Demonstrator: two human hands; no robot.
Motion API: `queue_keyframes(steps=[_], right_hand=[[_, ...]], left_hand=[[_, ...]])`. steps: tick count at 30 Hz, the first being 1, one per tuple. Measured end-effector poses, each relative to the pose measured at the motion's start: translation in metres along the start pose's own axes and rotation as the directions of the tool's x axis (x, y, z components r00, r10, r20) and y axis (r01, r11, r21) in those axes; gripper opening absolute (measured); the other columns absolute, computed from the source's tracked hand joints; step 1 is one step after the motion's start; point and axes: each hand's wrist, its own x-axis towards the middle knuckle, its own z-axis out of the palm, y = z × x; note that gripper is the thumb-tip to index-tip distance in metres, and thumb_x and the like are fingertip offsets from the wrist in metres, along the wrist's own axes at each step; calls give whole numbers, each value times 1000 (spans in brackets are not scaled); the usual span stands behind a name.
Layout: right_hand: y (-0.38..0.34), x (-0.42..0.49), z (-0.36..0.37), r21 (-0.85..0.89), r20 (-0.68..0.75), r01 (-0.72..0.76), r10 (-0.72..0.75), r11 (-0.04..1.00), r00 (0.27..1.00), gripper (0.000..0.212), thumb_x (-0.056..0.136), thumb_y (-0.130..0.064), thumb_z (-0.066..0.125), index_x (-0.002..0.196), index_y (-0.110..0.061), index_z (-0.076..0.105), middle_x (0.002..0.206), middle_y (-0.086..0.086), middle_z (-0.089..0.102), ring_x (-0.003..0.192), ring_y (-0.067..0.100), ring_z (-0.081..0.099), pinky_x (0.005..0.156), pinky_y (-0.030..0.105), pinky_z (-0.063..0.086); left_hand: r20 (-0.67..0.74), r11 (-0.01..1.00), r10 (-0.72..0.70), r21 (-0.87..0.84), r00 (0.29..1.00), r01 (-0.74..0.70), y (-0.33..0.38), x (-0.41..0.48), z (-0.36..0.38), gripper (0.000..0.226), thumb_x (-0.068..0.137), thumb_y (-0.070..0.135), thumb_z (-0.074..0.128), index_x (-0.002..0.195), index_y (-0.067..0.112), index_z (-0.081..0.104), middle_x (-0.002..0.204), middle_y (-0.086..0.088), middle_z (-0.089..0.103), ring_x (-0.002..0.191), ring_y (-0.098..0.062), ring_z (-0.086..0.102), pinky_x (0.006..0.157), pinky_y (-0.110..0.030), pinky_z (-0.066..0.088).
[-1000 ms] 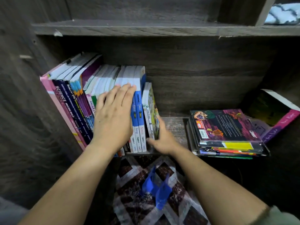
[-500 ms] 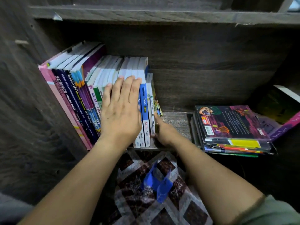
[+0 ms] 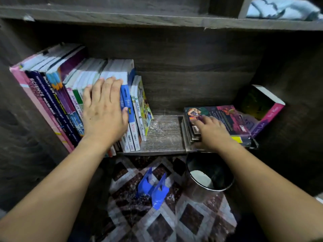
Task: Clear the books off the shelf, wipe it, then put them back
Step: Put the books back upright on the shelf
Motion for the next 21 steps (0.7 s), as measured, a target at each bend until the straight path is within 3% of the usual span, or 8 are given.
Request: queue_keyframes(steps=[2,5,9,13,17,19,21], right_hand=[[28,-3,1,12,124,-112,110,994,986,111,66,-61,77,151,-41,8,160,9,8,145,40,9,115,56,12],[56,-4,1,-36,235,-177,181,983,955,120,65,-56,81,149,-49,-4,162,7,-6,146,44,0,113,64,7],[67,-2,3,22,301,-182,167,983,939,112,80,-29,77,142,-60,-10,161,3,-14,145,46,-2,112,66,12],[63,3,5,8,313,-103,95,995,945,102,91,-11,63,141,-63,-9,162,0,-10,145,45,4,114,59,21],[71,0,-10,-53,265,-7,21,999,964,90,87,-20,69,148,-53,10,162,-3,12,143,30,27,114,39,25],[80,-2,-10,3,230,-28,26,1000,973,84,85,-33,72,146,-54,18,160,-9,18,143,28,25,115,42,22],[87,-5,-3,67,251,-78,59,995,966,85,80,-48,72,143,-60,17,161,-11,8,146,33,12,114,55,16]], left_hand=[[-10,1000,-11,-6,1000,10,2,0,1,71,79,28,64,141,5,35,143,-15,40,135,-34,32,113,-50,19],[-13,1000,-28,-2,1000,28,5,0,2,71,78,28,64,139,4,36,142,-16,40,134,-35,32,113,-51,20],[-5,998,-50,25,999,50,10,0,4,74,77,28,63,140,3,34,143,-17,38,135,-36,30,113,-53,19],[-9,998,-65,25,998,65,12,0,6,74,77,29,61,140,3,32,144,-17,36,136,-37,27,115,-53,15],[-2,997,-71,17,998,71,13,1,8,74,78,30,60,140,3,31,144,-18,35,137,-37,26,116,-52,12],[1,998,-65,11,998,65,12,1,8,74,78,30,62,140,4,31,145,-17,35,137,-37,26,116,-52,12],[3,998,-58,5,998,58,10,1,8,75,78,30,63,140,4,32,144,-17,36,137,-36,26,116,-52,13]])
